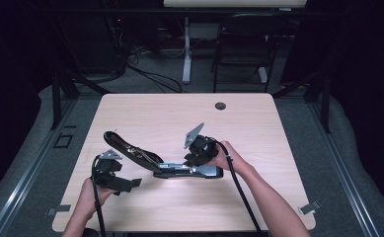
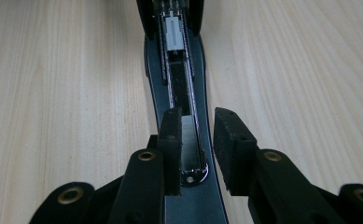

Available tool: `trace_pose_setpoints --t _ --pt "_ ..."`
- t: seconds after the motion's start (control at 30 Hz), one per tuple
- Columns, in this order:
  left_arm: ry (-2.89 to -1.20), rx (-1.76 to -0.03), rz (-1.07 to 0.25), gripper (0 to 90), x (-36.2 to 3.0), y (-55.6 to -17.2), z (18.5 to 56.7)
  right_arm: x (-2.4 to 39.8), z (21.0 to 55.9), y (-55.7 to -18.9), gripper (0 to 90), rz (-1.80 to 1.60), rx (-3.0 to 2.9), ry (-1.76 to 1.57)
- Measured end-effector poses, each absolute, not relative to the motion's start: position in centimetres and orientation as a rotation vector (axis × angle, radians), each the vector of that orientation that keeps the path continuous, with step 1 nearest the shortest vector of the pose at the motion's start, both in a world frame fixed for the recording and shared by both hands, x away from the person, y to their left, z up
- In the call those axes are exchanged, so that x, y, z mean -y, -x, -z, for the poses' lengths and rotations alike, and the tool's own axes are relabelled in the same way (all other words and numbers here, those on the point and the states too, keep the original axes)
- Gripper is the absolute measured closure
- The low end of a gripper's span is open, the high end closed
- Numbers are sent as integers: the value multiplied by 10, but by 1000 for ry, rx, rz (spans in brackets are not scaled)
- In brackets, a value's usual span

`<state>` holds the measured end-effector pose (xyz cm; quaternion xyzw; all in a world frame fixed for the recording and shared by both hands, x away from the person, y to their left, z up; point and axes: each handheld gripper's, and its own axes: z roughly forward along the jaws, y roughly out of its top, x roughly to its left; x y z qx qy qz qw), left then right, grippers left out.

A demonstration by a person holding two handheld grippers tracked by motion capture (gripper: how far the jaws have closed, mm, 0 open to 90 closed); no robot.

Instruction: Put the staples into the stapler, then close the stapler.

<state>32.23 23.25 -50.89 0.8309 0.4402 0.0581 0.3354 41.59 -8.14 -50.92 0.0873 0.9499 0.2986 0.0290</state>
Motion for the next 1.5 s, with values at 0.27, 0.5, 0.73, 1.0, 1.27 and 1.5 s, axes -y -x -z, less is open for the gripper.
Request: trace_pose_setpoints --t 0.27,0.5,0.73,1.0,1.27,1.5 --pt "-2162 -1148 -155 1 -234 -322 508 88 504 -410 548 -865 -2910 -335" --pt "-2164 -1153 -159 1 -234 -322 508 97 495 -399 369 -866 -2880 -418" --pt "-2165 -1155 -157 1 -234 -323 508 114 487 -386 204 -893 -2836 -490" --pt "-2162 -1160 -152 1 -234 -323 508 129 491 -380 61 -810 -2857 -654" --pt "-2146 -1199 -152 2 -238 -324 506 143 490 -376 111 -904 -2802 -758" --pt "-2150 -1266 -150 42 -245 -327 508 146 488 -376 258 -895 -2771 -789"
